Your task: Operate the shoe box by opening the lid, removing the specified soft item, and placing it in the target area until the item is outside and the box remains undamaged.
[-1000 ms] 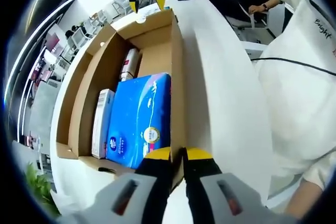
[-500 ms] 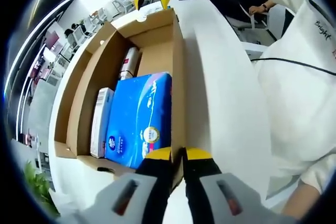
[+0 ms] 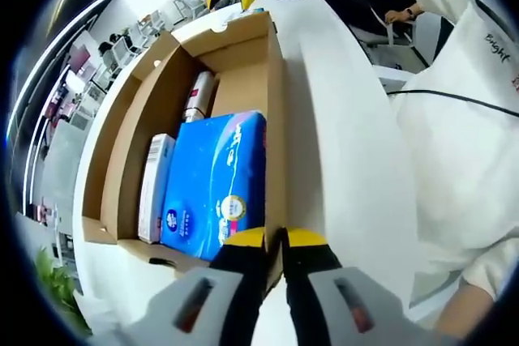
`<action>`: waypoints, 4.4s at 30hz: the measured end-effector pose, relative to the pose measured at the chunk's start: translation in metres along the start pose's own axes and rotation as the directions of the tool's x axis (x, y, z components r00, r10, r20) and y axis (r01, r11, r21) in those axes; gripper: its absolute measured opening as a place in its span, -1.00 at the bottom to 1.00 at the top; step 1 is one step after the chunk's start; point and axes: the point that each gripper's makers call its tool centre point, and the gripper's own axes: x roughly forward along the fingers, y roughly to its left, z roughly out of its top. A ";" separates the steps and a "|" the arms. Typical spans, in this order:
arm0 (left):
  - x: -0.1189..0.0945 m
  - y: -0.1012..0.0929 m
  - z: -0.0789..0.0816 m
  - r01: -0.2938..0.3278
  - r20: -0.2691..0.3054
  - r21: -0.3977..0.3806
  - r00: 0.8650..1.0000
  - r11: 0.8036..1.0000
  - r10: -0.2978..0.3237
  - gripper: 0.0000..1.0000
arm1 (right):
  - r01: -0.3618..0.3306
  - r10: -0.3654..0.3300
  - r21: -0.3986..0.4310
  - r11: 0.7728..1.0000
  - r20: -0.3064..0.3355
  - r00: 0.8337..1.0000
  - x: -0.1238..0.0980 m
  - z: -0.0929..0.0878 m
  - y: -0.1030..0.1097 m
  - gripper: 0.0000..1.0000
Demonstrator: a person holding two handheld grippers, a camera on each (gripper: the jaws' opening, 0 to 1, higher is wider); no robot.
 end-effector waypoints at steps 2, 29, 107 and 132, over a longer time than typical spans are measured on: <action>0.000 0.000 0.000 -0.001 0.001 0.001 1.000 1.000 0.001 -0.87 | 0.000 -0.001 0.023 1.000 0.048 0.999 -0.001 0.006 0.001 -0.02; 0.001 -0.001 0.000 -0.008 0.002 0.029 1.000 1.000 0.008 -0.89 | 0.264 -0.413 0.406 0.875 0.339 0.845 -0.010 0.025 -0.035 0.01; 0.002 -0.002 0.003 -0.005 0.023 -0.028 1.000 1.000 0.006 -0.89 | 0.468 -0.512 0.221 0.856 0.487 0.707 -0.026 0.110 0.032 -0.38; 0.002 -0.003 0.003 0.026 0.028 -0.037 0.999 0.999 -0.025 -0.91 | 0.175 -0.142 -0.168 0.970 0.189 0.972 0.075 0.121 0.059 -0.52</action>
